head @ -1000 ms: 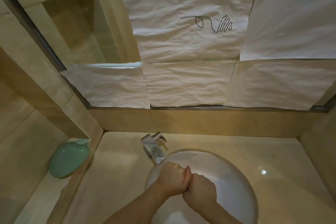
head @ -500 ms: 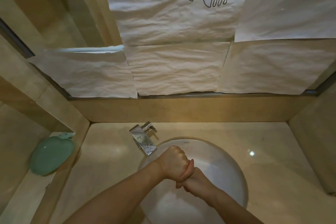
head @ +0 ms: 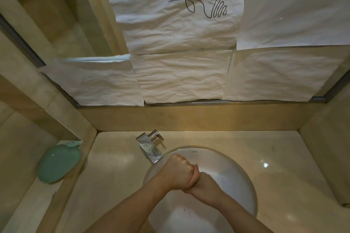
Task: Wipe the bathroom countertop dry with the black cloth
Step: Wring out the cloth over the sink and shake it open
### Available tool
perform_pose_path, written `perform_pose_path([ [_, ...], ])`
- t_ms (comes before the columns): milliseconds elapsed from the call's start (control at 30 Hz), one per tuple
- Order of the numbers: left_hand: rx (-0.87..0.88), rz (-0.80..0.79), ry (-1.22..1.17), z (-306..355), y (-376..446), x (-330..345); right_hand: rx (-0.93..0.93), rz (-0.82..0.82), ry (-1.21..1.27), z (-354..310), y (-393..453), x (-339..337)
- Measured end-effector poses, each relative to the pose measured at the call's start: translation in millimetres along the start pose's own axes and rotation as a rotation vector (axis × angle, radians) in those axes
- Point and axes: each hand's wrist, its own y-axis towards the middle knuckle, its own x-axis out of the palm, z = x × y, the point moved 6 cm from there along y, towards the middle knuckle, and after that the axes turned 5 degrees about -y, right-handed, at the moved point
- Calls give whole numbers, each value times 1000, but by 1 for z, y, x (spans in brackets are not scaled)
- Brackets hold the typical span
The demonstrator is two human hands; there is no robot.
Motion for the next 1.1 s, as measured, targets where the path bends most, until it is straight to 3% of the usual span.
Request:
perform_pose_path([
  [100, -481, -10, -266, -1, -17, -5, -58, 261, -321, -6, -12, -20],
  [167, -768, 37, -648, 5, -39, -6, -133, 347, -296, -12, -25, -29],
  [267, -963, 192, -1211, 20, -58, -21, -309, 300, -157, -24, -43, -35],
  [333, -1001, 299, -1351, 24, -67, -31, -412, 264, -3, -36, -58, -40],
  [467, -1040, 455, -1342, 23, -76, -59, -456, 284, 323, -53, -78, -51],
  [567, -1030, 489, -1322, 24, -75, -73, -420, 379, 470, -56, -84, -61],
  [667, -1046, 500, -1365, 25, -71, -81, -398, 363, 581, -56, -88, -64],
  [767, -1097, 571, -1438, 23, -69, -86, -426, 336, 586, -59, -92, -68],
  [900, -1032, 578, -1434, 26, -60, -100, -435, 337, 541, -58, -95, -75],
  [1100, -898, 580, -1195, 15, -55, -116, -422, 334, 567, -61, -96, -84],
])
